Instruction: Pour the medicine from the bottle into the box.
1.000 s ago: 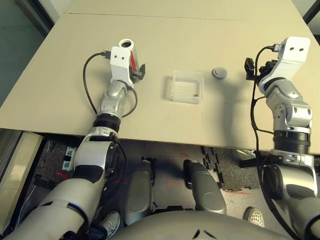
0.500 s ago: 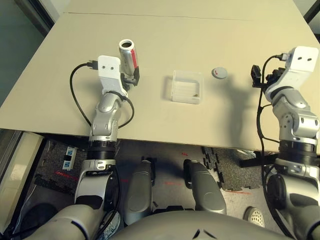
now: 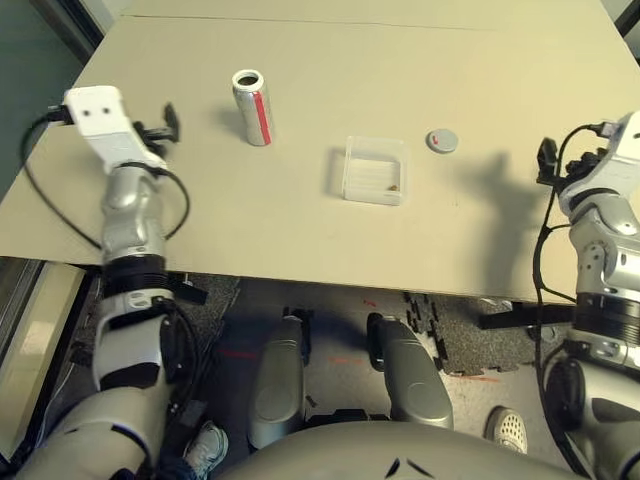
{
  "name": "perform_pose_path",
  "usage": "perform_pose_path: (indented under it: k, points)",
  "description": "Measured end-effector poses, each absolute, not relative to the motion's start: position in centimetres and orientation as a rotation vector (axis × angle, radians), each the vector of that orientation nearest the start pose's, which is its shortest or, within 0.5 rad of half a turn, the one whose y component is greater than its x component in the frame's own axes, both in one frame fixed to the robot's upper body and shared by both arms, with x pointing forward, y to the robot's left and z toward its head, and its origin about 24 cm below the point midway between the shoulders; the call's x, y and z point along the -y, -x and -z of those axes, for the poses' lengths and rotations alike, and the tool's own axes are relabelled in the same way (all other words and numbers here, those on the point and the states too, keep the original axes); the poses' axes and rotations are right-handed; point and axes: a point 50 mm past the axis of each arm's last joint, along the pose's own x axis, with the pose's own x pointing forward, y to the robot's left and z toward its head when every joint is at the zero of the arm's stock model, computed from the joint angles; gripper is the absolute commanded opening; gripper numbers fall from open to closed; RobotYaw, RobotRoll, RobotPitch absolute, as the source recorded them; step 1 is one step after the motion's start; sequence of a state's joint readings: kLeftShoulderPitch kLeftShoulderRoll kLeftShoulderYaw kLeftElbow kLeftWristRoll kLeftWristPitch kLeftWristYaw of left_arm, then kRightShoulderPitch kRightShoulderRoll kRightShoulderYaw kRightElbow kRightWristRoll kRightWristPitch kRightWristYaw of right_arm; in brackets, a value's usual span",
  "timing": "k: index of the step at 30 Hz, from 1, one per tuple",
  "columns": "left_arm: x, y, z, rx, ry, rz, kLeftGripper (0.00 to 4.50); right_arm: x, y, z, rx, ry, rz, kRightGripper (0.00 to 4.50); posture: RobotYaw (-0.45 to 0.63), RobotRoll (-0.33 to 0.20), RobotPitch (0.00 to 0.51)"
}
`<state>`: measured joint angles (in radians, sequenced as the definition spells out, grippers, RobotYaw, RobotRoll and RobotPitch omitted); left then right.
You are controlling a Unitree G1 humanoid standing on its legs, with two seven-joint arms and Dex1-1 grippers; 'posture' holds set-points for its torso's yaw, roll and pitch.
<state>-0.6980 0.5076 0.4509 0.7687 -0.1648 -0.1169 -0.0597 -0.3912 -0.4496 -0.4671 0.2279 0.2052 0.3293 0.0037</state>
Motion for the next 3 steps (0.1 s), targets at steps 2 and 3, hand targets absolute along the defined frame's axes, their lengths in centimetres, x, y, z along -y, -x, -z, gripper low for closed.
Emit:
perform_pose_path:
  k: [2, 3]
  points:
    - [-34.48, -33.95, -14.79, 0.189, -0.019, -0.455, 4.47, 33.13, -29.62, -12.67, -0.007, 0.023, 0.455, 4.5, 0.01, 0.0, 0.24]
    - [-34.94, -33.82, -14.55, 0.179, -0.018, -0.47, 4.47, 33.34, -29.52, -12.52, -0.009, 0.024, 0.466, 4.5, 0.01, 0.0, 0.24]
